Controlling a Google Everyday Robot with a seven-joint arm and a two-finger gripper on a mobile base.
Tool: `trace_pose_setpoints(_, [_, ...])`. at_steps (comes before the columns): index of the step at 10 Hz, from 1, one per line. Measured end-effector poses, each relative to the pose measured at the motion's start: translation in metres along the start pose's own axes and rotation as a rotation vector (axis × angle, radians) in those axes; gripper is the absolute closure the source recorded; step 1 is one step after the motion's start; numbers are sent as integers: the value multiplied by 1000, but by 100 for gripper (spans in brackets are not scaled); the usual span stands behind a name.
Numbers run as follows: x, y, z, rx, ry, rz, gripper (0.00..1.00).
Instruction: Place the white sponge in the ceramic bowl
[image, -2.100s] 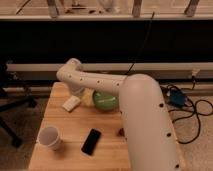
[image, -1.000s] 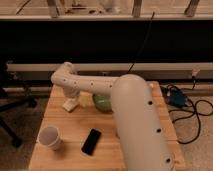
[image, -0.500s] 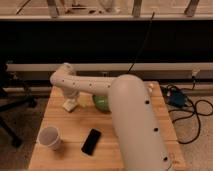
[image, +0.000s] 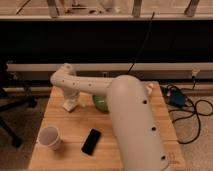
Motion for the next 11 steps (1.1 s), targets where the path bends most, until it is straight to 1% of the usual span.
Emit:
trace_pose_setpoints(2, [-1,0,1,5,-16,3,20])
trace_pose_setpoints(5, [-9,-3,20,9,-110,-5,20])
trace_pose_setpoints(8, [-11,-10,26,25,-151,-5,20])
trace_pose_setpoints(9, [-11,-13,26,30,-158,-7,22])
trace_pose_setpoints(10, [-11,-16,26,36,-162,-8,30])
trace_pose_setpoints(11, [-12,-19,25,42,-165,-12,42])
